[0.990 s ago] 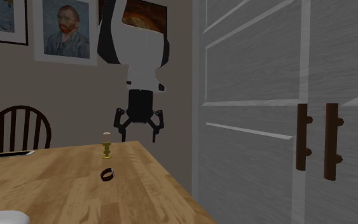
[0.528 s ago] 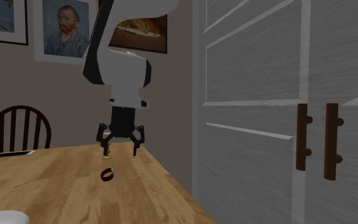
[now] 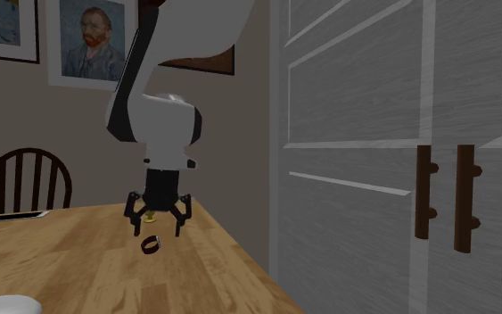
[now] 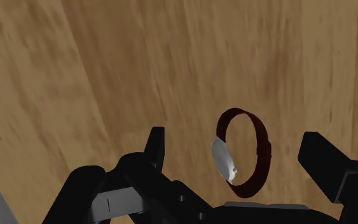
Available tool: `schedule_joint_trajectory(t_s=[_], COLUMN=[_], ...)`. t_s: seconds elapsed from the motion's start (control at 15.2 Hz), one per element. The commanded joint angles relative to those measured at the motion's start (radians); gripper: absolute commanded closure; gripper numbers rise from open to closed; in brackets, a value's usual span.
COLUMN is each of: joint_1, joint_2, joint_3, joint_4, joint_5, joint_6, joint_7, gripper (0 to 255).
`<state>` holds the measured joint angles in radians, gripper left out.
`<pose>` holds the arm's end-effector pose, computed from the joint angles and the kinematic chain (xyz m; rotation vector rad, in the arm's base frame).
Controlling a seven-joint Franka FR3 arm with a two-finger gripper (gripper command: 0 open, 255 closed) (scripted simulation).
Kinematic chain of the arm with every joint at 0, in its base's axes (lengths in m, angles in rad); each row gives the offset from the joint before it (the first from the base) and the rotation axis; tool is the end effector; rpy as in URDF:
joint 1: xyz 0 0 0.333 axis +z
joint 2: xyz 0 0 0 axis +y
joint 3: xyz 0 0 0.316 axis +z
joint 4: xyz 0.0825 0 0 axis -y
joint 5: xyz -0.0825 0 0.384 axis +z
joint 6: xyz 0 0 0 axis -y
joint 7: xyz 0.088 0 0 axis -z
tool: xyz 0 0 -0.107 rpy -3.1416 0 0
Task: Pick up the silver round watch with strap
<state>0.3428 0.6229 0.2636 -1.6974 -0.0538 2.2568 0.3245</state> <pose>0.5625 0.3667 0.2399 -3.0282 -0.4154 0.1341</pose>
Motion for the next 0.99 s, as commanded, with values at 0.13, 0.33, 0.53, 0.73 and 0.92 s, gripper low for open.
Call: schedule_joint_trajectory(t_s=[0.13, 0.33, 0.53, 0.73, 0.92], joint_1=[0.003, 0.003, 0.003, 0.003, 0.001], joint_2=[0.023, 0.02, 0.02, 0.02, 0.005], joint_3=[-0.004, -0.003, -0.003, -0.003, -0.001], joint_4=[0.002, -0.002, -0.002, -0.002, 0.003], joint_5=[-0.005, -0.004, -0.004, -0.004, -0.001], joint_6=[0.021, 0.022, 0.022, 0.022, 0.003], joint_7=[0.0, 0.0, 0.0, 0.0, 0.0], gripper=[0, 255, 255, 255, 255])
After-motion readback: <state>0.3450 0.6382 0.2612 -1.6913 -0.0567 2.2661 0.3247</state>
